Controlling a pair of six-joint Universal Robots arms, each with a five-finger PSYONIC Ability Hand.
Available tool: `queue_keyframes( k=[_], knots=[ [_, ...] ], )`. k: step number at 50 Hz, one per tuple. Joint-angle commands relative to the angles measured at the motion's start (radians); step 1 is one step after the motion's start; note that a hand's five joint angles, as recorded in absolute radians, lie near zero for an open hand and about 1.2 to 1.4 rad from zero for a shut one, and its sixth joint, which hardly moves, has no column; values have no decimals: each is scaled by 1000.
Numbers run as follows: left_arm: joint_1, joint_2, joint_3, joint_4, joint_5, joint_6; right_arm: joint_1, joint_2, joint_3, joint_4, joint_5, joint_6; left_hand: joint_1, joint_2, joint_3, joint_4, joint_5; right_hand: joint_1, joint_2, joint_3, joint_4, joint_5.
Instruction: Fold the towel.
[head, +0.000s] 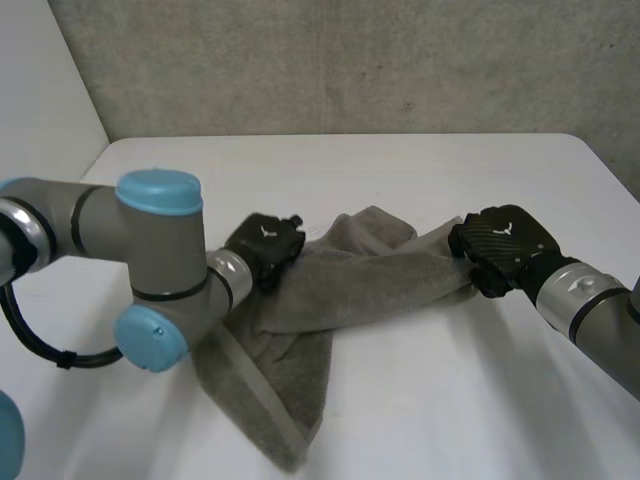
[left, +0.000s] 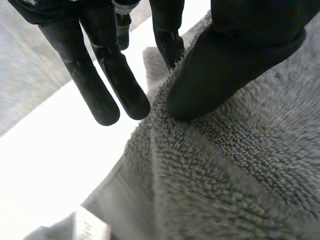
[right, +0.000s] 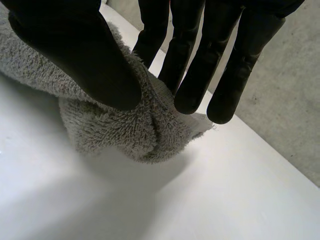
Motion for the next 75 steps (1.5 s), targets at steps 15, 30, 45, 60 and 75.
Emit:
queue_keyframes(
  k=[15,30,45,60,75],
  knots=[
    [5,281,174,197,-199,-47,83,2,-226,-453,92,226,242,1224,193,193,213,34,182,181,179,190],
    [-54,459,-527,197,-191,-63,82,23,-172,249,28,-5,242,1224,193,193,213,34,182,181,179,190],
    [-195,542,-627,152,-190,-59,62,25,14,236,-20,-132,-582,399,-632,-631,-611,34,182,181,179,190],
    [-120,436,-431,155,28,44,39,28,54,160,-21,-132,-562,419,-612,-611,-591,34,182,181,179,190],
    [-43,226,-369,148,226,364,11,29,63,132,-23,-132,-459,522,-509,-509,-488,34,182,181,179,190]
  ],
)
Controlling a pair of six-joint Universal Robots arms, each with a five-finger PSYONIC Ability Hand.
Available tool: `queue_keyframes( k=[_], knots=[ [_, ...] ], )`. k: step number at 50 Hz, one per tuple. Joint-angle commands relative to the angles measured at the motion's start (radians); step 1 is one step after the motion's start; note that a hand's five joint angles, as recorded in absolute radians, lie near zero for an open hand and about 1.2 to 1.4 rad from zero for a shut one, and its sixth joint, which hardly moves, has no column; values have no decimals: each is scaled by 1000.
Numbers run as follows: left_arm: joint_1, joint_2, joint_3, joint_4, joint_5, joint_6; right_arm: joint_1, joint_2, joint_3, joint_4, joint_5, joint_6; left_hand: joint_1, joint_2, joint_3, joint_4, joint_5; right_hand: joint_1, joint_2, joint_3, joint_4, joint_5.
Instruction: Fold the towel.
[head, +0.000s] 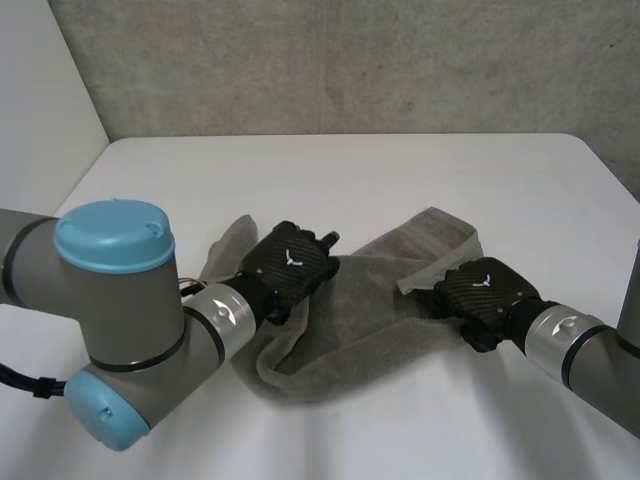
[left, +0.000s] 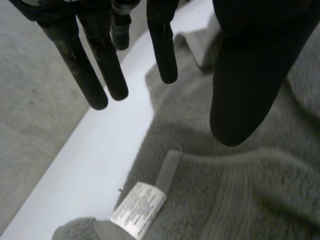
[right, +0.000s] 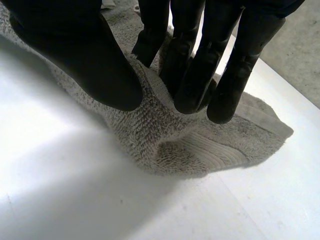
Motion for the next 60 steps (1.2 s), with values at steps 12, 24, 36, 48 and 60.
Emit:
queue_keyframes(
  k=[12,24,36,48,60],
  knots=[
    [25,-101,-16,-1,167,212,-16,9,0,-5,-3,-2,90,514,91,91,94,34,182,180,178,189],
    [55,-143,-15,-60,166,341,-22,19,-3,-11,-3,-8,99,522,100,100,103,34,182,180,178,189],
    [88,-141,-19,-148,160,381,-25,24,-3,-20,-1,-11,164,587,164,165,167,34,182,180,178,189],
    [125,-89,-10,-145,154,377,-25,25,-5,-20,-1,-11,671,1094,671,672,674,34,182,180,178,189],
    [173,-2,-12,-87,50,361,-44,19,-8,-37,-1,-2,801,1224,801,801,804,34,182,180,178,189]
  ],
)
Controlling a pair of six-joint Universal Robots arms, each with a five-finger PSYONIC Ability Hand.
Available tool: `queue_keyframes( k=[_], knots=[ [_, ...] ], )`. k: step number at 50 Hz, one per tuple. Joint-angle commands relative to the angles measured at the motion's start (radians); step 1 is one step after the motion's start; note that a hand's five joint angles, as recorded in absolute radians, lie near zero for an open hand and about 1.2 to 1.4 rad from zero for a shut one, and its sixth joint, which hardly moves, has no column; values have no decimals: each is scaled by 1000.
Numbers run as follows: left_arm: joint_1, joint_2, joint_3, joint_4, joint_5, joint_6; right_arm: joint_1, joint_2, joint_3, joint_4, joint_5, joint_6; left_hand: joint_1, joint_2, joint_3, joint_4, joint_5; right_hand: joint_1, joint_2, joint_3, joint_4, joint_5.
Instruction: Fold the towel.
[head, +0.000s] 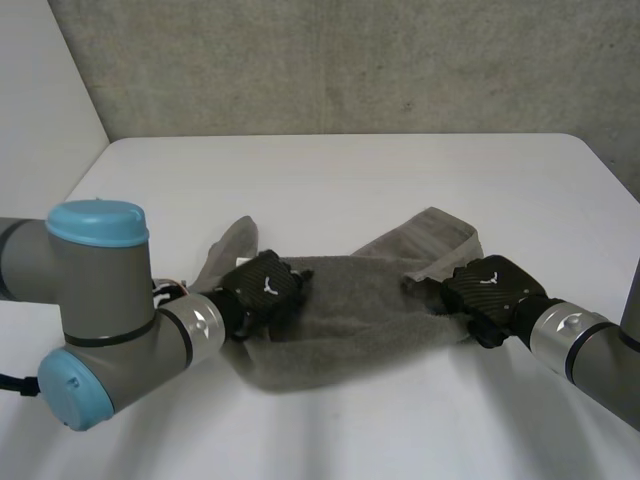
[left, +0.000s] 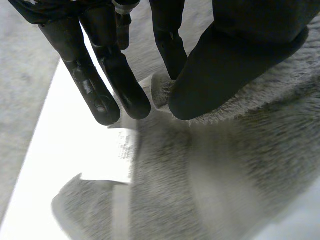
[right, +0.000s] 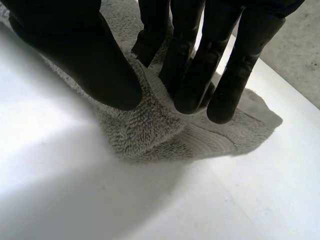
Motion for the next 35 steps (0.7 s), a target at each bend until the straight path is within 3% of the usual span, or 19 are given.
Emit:
queue_keyframes(
  k=[1,8,10,14,26,33,35],
  knots=[
    [40,93,-3,57,-113,-25,-15,-10,-6,-22,0,12,240,1224,198,198,219,34,182,180,178,188],
    [40,180,-8,79,-126,-111,-15,-76,-15,-36,-1,36,240,1224,198,198,219,34,182,180,178,188],
    [57,273,-34,96,-124,-264,-16,-132,0,-73,0,96,240,1224,198,198,219,34,182,180,178,188],
    [104,322,-89,109,-117,-391,-19,-157,15,-93,-4,130,240,1224,198,198,219,34,182,180,178,188],
    [132,338,-158,100,-121,-432,-18,-177,-1,-67,-4,128,240,1224,198,198,219,34,182,180,178,188],
    [123,581,-71,50,-127,-533,-15,-321,-100,67,-7,130,240,1224,198,198,219,34,182,180,178,188],
    [121,628,-32,45,-130,-564,-12,-405,-226,175,-20,136,240,1224,198,198,219,34,182,180,178,188]
  ],
)
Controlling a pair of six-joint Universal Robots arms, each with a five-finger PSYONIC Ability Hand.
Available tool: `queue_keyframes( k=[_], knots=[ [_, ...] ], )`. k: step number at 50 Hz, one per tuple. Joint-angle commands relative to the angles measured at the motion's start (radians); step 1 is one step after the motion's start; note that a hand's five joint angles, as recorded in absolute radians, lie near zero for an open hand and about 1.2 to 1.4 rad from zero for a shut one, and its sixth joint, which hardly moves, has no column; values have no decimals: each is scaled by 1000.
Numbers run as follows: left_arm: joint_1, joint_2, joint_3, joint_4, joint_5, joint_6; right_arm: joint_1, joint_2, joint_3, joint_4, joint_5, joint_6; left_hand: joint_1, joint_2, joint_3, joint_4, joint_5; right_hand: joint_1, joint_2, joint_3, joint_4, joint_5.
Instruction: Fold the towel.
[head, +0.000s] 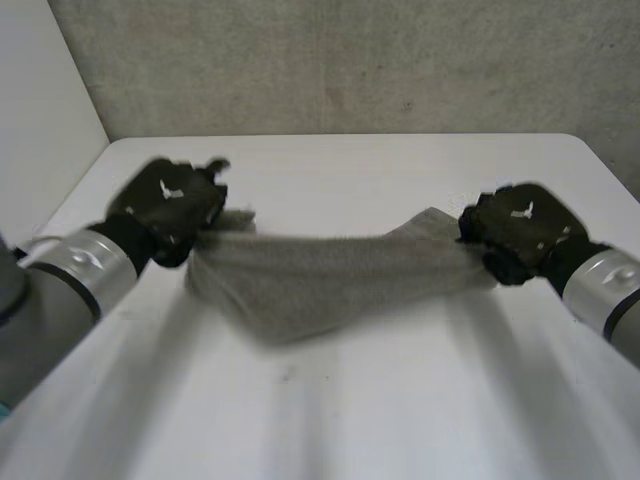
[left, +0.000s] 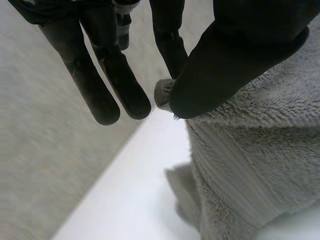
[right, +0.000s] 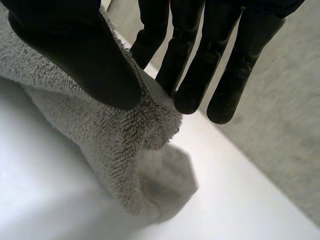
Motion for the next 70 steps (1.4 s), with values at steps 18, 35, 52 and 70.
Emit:
queue_keyframes(
  k=[18,35,52,70],
  knots=[
    [-17,91,188,-161,-99,-250,14,-5,-434,549,-29,-74,234,1224,180,179,200,34,182,180,178,187],
    [-42,-416,734,-51,-180,-276,103,370,-757,120,143,103,234,1224,180,179,200,34,182,180,178,187],
    [-65,-212,687,97,-328,-441,100,107,-558,-229,175,232,234,1224,180,179,200,34,182,180,178,187],
    [-97,-207,-12,141,-320,-433,97,317,-141,178,99,-119,234,1224,180,179,200,34,182,180,178,187]
  ],
)
